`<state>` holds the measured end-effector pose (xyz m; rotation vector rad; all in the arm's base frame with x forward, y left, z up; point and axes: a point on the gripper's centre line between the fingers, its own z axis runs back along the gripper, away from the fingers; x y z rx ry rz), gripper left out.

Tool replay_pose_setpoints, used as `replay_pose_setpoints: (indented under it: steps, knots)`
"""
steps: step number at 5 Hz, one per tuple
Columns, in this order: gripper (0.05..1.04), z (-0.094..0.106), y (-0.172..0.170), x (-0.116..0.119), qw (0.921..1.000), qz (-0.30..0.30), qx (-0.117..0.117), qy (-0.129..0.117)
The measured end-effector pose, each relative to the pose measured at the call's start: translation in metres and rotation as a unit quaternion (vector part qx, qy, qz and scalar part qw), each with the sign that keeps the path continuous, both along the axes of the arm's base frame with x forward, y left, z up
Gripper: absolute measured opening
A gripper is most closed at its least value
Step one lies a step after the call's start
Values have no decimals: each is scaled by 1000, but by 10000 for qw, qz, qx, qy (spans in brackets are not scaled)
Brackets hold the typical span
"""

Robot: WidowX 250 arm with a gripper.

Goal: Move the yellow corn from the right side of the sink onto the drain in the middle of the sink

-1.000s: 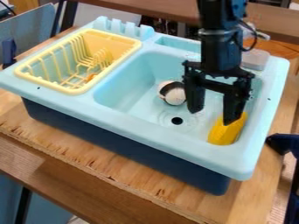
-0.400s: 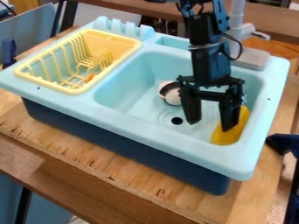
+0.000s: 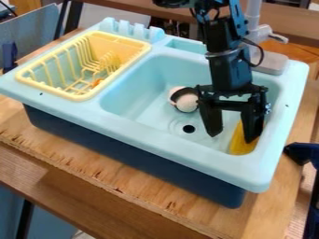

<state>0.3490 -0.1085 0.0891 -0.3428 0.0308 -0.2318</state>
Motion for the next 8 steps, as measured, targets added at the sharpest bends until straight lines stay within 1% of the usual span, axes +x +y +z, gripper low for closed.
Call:
replay_pose_setpoints:
  steps: [1,2,3,4,5,6,7,8]
  knots:
    - [999,-10,-3,0,9999,24,25,151]
    - [944,-12,-3,2,9998,39,49,172]
    - [741,-14,-1,5,9998,98,61,153]
    - [583,-14,0,7,9997,178,27,135]
    - [583,-14,2,5,9997,176,56,186]
    - [583,-7,8,-3,9992,-7,260,299]
    - [583,27,11,-10,9979,-205,608,93]
    - [583,28,14,-11,9975,-183,684,19]
